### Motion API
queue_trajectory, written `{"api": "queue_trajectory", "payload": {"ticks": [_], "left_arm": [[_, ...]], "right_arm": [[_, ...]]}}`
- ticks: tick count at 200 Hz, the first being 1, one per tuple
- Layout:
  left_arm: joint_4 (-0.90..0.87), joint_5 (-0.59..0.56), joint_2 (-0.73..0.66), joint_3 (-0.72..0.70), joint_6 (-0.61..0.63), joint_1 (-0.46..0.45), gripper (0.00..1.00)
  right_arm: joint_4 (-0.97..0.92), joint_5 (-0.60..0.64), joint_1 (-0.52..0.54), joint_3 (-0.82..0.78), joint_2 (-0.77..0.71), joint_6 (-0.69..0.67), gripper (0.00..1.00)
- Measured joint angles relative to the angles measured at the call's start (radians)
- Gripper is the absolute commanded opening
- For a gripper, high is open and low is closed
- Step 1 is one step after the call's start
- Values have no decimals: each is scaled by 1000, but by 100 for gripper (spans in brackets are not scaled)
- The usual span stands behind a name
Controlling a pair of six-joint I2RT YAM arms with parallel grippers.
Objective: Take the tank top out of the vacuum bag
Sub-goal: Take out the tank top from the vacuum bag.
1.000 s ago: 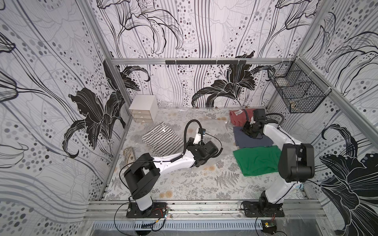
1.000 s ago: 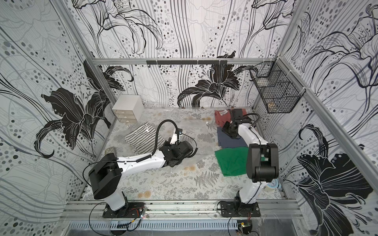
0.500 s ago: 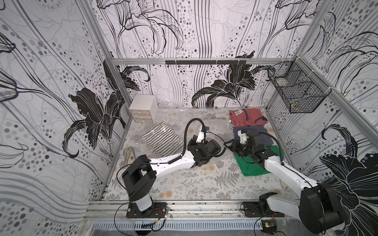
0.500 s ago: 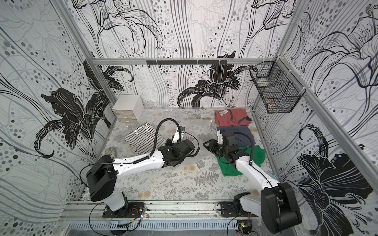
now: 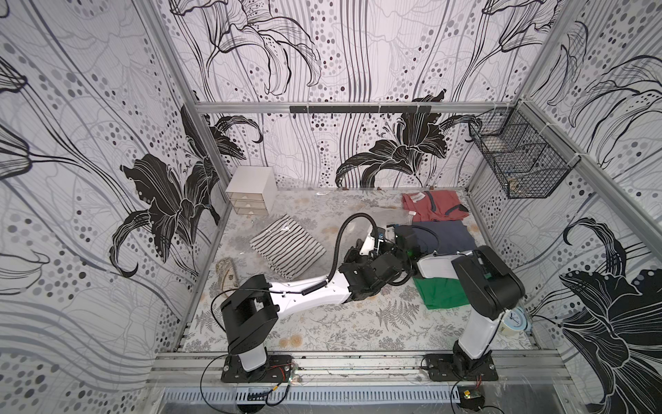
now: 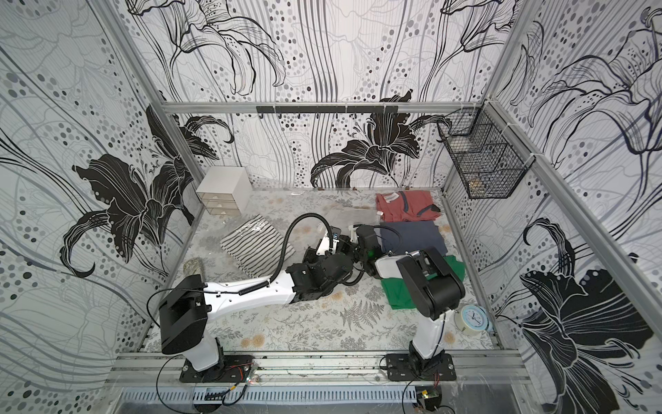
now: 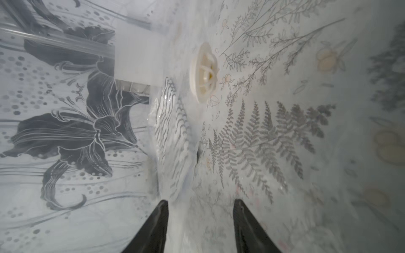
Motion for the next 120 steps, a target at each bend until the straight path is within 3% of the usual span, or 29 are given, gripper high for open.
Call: {"api": "queue_trajectory", "payload": {"ticks": [41, 85, 120], "left_arm": [[54, -21, 0, -2, 20, -21, 0], [124, -43, 0, -19, 62, -53, 0], [171, -51, 0, -20, 79, -69, 0]], "right_arm": [[207, 8, 59, 51, 202, 118, 51], [233, -20, 171, 171, 307, 171, 53], [212, -39, 189, 235, 350, 195, 54]]}}
